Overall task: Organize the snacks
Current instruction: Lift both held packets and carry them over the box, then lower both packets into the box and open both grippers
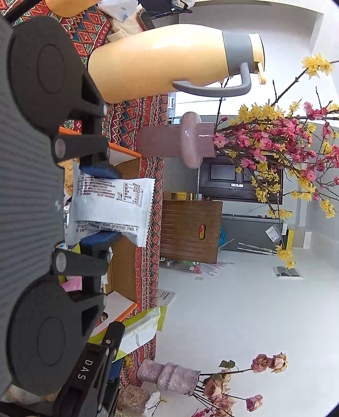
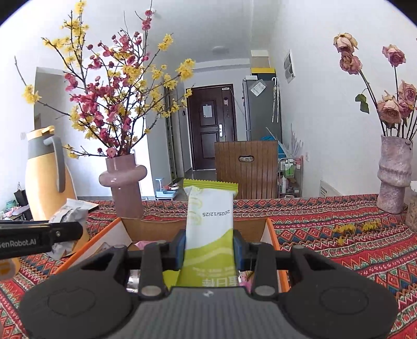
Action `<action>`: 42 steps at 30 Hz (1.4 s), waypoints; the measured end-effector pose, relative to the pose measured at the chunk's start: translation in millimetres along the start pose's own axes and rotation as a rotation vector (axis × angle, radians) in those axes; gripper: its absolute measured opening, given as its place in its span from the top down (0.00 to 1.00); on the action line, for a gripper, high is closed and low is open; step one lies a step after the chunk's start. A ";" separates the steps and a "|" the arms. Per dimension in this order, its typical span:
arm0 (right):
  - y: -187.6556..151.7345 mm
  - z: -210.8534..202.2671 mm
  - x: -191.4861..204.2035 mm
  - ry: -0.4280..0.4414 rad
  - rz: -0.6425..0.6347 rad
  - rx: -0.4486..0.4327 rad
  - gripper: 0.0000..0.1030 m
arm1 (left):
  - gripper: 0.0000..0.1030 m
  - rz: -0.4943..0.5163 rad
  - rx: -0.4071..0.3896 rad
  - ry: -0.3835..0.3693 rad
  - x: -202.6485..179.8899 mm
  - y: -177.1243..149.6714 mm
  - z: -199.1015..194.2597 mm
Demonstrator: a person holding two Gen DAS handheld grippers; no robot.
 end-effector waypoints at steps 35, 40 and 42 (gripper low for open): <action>-30.5 49.8 -12.3 -0.042 0.038 0.071 0.00 | 0.00 -0.056 0.000 0.185 34.2 -24.5 58.5; -28.9 48.6 -15.1 -0.044 0.049 0.068 0.00 | 0.00 -0.062 -0.014 0.193 35.6 -23.1 55.5; -27.1 45.7 -13.4 -0.039 0.043 0.061 0.00 | 0.00 -0.058 -0.017 0.207 35.5 -23.0 55.0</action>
Point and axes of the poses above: each gripper's, at about its wrist camera, not at the fingertips, and z roughly the way its jaws point, x to its left, y to its top, the point moved 10 cm from there along z, roughly the way its jaws point, and after that the axes turned 8 degrees about z, right-handed, at the moved point
